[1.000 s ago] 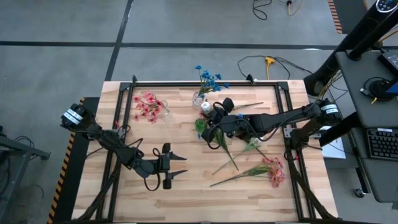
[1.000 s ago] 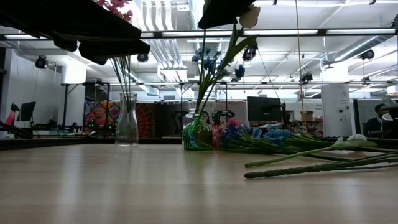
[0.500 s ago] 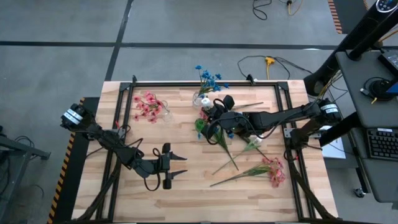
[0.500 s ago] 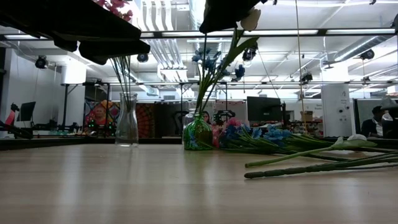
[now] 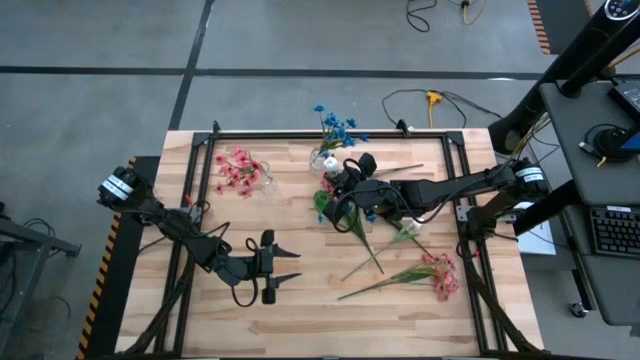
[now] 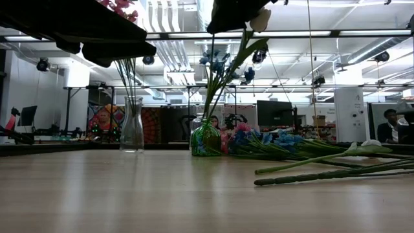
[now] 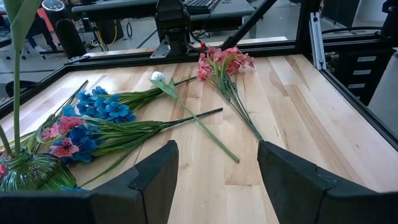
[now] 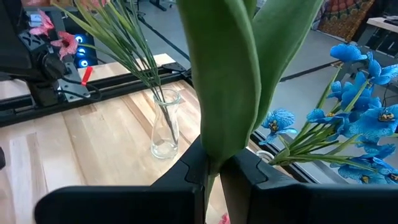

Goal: Sort flowers into vase by color
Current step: Put the left white tulip flower into the green vase

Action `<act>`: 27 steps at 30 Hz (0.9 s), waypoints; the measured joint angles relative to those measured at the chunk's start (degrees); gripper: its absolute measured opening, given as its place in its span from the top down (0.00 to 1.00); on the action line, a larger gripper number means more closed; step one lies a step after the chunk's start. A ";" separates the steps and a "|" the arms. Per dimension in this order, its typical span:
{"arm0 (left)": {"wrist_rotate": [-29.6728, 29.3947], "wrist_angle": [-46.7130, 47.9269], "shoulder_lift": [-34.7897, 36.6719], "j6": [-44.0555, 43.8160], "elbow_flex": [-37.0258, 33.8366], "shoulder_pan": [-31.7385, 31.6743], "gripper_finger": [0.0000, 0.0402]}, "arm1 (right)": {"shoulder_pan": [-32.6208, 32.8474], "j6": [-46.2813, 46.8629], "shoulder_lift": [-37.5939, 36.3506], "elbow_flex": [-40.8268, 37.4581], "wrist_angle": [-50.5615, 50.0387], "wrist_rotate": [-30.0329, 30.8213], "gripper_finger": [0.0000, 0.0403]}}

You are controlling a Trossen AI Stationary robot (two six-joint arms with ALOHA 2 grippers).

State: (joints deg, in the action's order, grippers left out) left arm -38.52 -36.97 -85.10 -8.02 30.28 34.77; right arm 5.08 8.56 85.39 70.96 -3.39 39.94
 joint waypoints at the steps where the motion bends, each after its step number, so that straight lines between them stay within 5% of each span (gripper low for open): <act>1: 0.00 0.00 0.00 -0.01 0.00 0.00 0.49 | 0.00 0.00 0.01 -0.07 0.59 -0.01 0.94; 27: 0.00 0.61 0.00 0.01 0.00 0.00 0.49 | -0.26 -2.47 0.01 -0.63 2.77 -2.44 0.94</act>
State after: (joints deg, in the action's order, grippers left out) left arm -38.52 -36.36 -85.10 -8.01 30.29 34.77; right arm 4.82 6.09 85.41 70.32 -0.62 37.51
